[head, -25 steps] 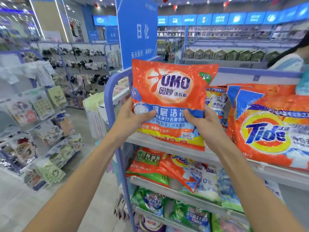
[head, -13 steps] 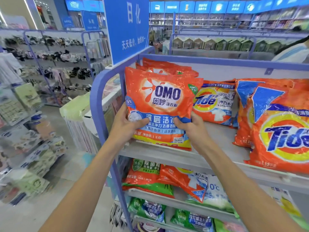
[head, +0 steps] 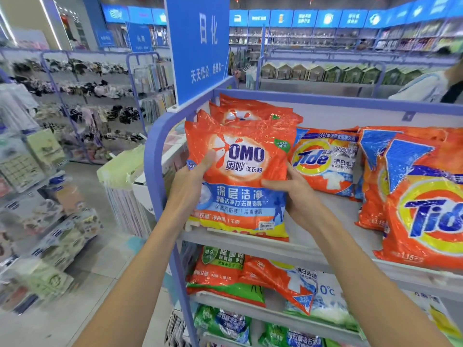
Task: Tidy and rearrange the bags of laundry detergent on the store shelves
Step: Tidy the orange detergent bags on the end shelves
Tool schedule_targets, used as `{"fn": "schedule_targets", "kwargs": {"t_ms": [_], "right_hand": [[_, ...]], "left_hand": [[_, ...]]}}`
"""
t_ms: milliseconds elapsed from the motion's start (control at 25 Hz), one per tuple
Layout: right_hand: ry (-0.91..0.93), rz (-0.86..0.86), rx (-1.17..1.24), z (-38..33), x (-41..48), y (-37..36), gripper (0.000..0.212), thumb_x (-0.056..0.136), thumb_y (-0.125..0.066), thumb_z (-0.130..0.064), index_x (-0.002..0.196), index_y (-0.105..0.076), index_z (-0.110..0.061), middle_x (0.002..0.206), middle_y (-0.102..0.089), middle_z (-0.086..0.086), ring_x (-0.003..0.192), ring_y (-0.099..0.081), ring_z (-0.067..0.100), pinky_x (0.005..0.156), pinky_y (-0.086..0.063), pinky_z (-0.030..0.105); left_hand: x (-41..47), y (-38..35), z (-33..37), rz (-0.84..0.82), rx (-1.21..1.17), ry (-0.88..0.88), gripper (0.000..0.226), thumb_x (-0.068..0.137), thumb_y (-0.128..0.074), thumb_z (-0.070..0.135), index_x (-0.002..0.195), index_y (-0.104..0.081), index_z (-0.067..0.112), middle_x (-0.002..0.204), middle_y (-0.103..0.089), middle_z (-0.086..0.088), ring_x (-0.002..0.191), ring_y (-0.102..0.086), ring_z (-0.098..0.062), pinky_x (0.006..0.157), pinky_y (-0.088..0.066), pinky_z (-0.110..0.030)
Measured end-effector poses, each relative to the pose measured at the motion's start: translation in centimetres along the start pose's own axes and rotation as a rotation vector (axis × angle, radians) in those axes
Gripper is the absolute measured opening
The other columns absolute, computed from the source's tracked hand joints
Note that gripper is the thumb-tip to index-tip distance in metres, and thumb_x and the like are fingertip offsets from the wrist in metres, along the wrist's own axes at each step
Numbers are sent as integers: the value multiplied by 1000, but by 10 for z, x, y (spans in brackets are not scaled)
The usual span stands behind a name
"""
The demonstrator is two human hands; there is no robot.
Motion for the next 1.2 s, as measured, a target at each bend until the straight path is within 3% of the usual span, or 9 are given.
{"fn": "schedule_targets", "kwargs": {"t_ms": [80,160,360,600,760,880,1000,1080,1200], "right_hand": [[29,56,58,-12,7,-3,46,81,-79,-8,123,-66,-19,115,-76,6,102,-74,28,82,-61,39],[70,175,67,-14,13,-1,37,84,-79,-11,118,-68,-20,110,-78,5,97,-76,26,81,-62,40],[110,318,-6,5,18,-6,25,93,-72,-21,117,-65,-18,108,-78,5,99,-75,29,83,-62,43],[154,275,-209,11,-9,-3,37,97,-64,-40,127,-54,-21,113,-73,-8,103,-72,10,81,-57,27],[119,205,-492,22,-6,-18,73,88,-59,-62,147,-22,-40,148,-47,-16,137,-46,12,113,-42,45],[114,193,-474,22,-3,-16,62,94,-61,-52,143,-28,-35,142,-52,-13,130,-53,9,110,-46,44],[104,187,-471,14,-11,-10,45,97,-65,-39,134,-42,-30,124,-63,-16,110,-64,-1,88,-56,24],[100,188,-505,8,-16,-6,37,97,-66,-33,129,-48,-30,114,-65,-22,102,-65,-6,74,-56,14],[139,229,-587,0,-31,1,31,96,-69,-29,123,-53,-32,109,-63,-26,105,-66,2,80,-59,22]], "left_hand": [[9,0,5,105,-82,10,34,92,-68,52,107,-74,22,99,-80,4,88,-77,-17,87,-59,-41],[19,-1,4,174,-149,-27,25,93,-71,40,109,-71,20,97,-80,1,83,-78,-16,77,-62,-37],[36,6,10,342,-49,-181,26,93,-73,34,111,-68,15,94,-77,6,78,-75,-7,78,-63,-35],[31,8,3,493,44,-253,31,94,-66,50,107,-67,22,94,-75,7,78,-74,-7,67,-60,-25],[29,3,7,496,89,-267,29,96,-64,49,109,-67,24,90,-74,11,73,-71,3,60,-55,-14],[26,3,6,477,140,-274,33,98,-57,52,117,-62,26,94,-73,12,75,-71,4,64,-56,-21],[18,0,1,448,258,-260,27,103,-49,46,117,-56,24,96,-69,11,75,-68,3,67,-57,-22],[11,-1,-7,424,335,-262,31,101,-46,49,120,-51,26,109,-66,5,91,-68,-7,81,-59,-37],[-3,-8,-14,319,486,-270,59,100,-43,54,149,-33,22,146,-48,-4,132,-50,-24,107,-45,-48]]}}
Point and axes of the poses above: each hand's wrist, its own x-axis towards the middle knuckle, its own y-axis out of the back of the hand, z = x × y, the point moved 6 cm from there along x, towards the middle knuckle
